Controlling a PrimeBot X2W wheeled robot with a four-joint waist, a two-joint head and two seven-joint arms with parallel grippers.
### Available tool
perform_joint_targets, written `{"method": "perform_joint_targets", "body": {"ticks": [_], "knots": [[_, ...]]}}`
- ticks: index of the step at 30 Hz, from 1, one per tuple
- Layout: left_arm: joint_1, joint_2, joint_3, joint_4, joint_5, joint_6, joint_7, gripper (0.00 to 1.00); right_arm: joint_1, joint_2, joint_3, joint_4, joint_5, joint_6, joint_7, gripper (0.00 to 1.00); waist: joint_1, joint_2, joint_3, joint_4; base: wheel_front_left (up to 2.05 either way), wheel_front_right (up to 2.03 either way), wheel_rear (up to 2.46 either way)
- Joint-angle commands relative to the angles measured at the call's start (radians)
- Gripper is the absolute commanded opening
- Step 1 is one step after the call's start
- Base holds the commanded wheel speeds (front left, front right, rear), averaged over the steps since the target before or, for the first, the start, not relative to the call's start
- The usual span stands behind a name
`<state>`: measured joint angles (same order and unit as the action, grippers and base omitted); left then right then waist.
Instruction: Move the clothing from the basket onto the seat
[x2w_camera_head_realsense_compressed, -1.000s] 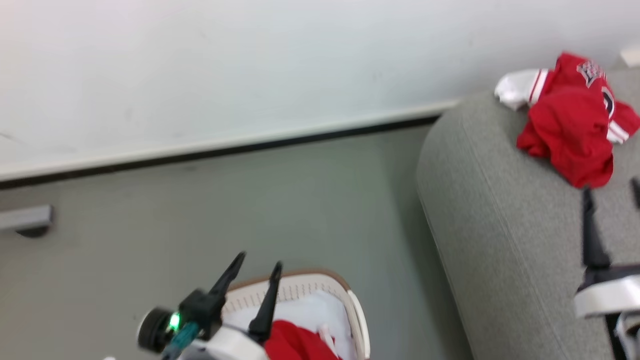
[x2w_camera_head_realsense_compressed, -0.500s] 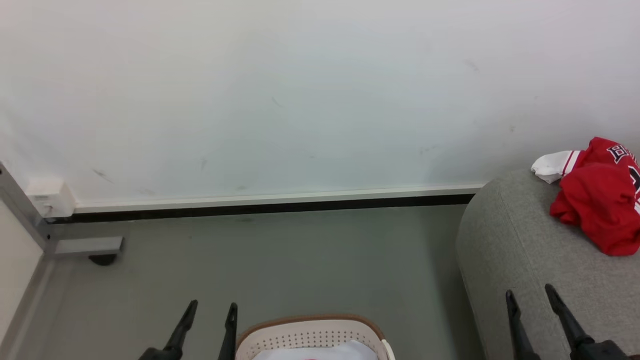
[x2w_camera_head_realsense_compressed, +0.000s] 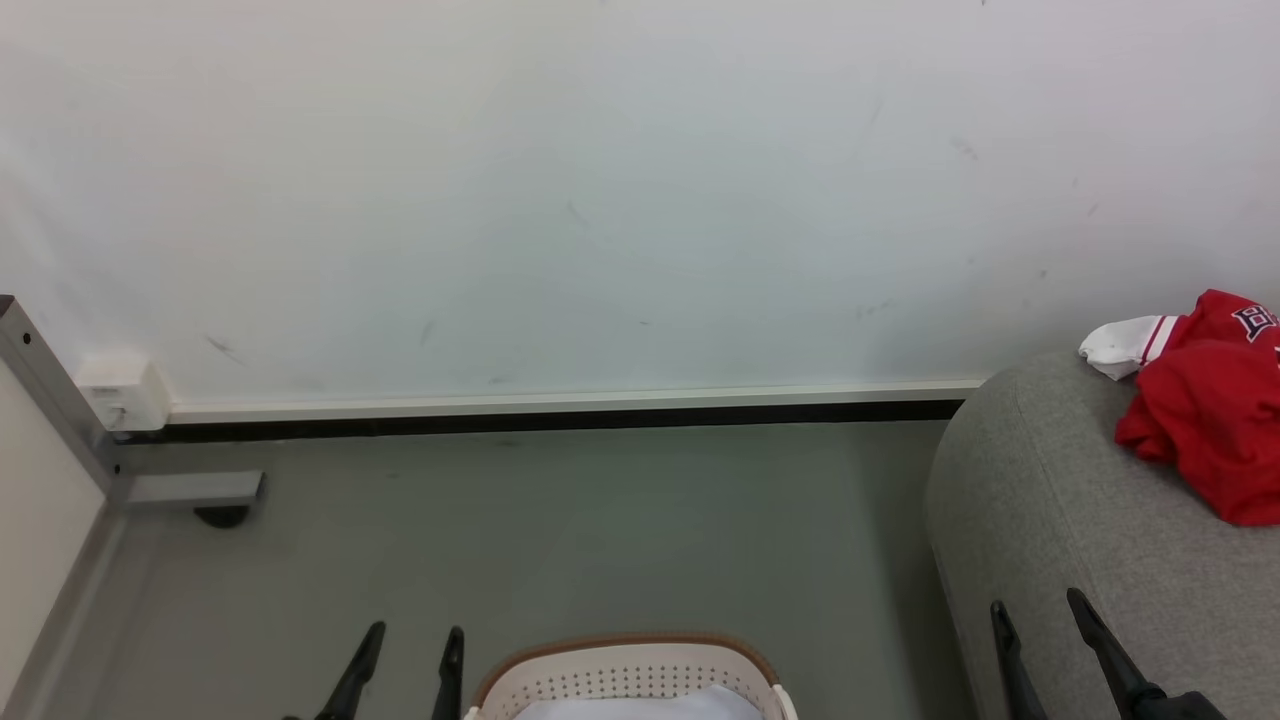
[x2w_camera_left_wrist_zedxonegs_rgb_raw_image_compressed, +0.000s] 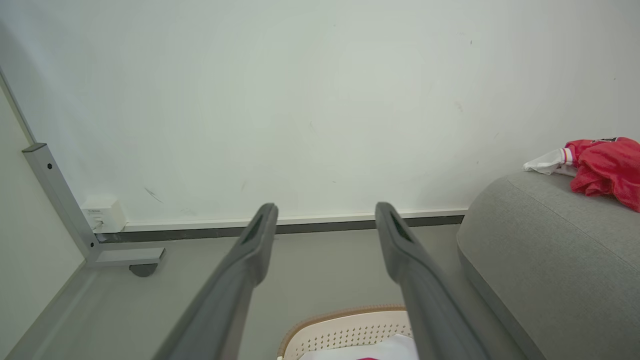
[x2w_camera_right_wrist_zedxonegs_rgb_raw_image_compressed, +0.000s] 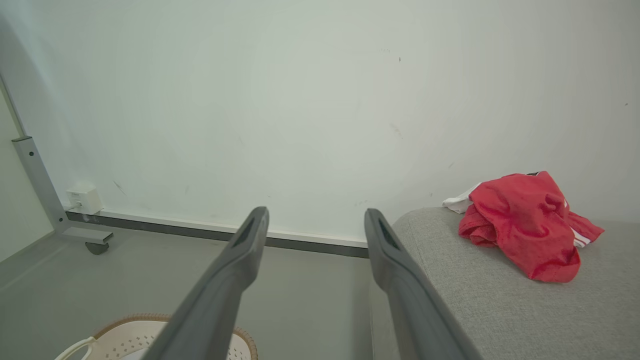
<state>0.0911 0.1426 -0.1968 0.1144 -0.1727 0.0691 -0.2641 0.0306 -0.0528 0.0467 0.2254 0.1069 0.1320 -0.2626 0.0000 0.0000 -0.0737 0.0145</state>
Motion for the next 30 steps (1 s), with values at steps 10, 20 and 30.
{"method": "perform_joint_targets", "body": {"ticks": [10,20,30], "knots": [[-0.033,-0.038,0.042,0.045,0.045,-0.062,-0.001,1.0,-0.043,0.002,-0.002,-0.025,0.007,-0.003,-0.003,1.0,0.0,0.0,0.08,-0.031,0.0,0.0,0.0],[-0.236,-0.039,-0.007,0.236,0.092,-0.114,0.0,1.0,-0.171,0.002,-0.006,-0.104,0.003,-0.003,-0.002,1.0,0.0,0.0,0.314,-0.075,0.0,0.0,0.0],[-0.519,-0.053,-0.149,0.529,0.161,-0.174,0.117,1.0,-0.316,0.002,0.009,-0.159,0.005,-0.003,-0.002,1.0,0.0,0.0,0.531,-0.106,0.0,0.0,0.0]]}}
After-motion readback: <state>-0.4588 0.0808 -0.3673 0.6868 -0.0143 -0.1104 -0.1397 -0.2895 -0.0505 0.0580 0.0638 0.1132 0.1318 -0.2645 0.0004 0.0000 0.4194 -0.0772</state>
